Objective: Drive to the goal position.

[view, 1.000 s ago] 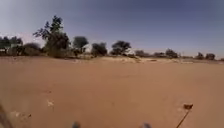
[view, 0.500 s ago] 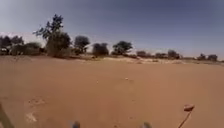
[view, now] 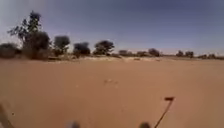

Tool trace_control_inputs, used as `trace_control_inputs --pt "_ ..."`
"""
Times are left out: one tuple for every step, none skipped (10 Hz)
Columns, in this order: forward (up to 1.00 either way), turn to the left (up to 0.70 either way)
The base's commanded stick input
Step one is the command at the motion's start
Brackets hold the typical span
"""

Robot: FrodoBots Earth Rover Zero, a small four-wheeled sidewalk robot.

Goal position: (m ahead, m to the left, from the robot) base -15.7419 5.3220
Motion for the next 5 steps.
trace_control_inputs --pt "0.70 0.00" --pt "0.70 0.00" --pt "0.70 0.00" --pt "0.70 0.00" --pt "0.70 0.00"
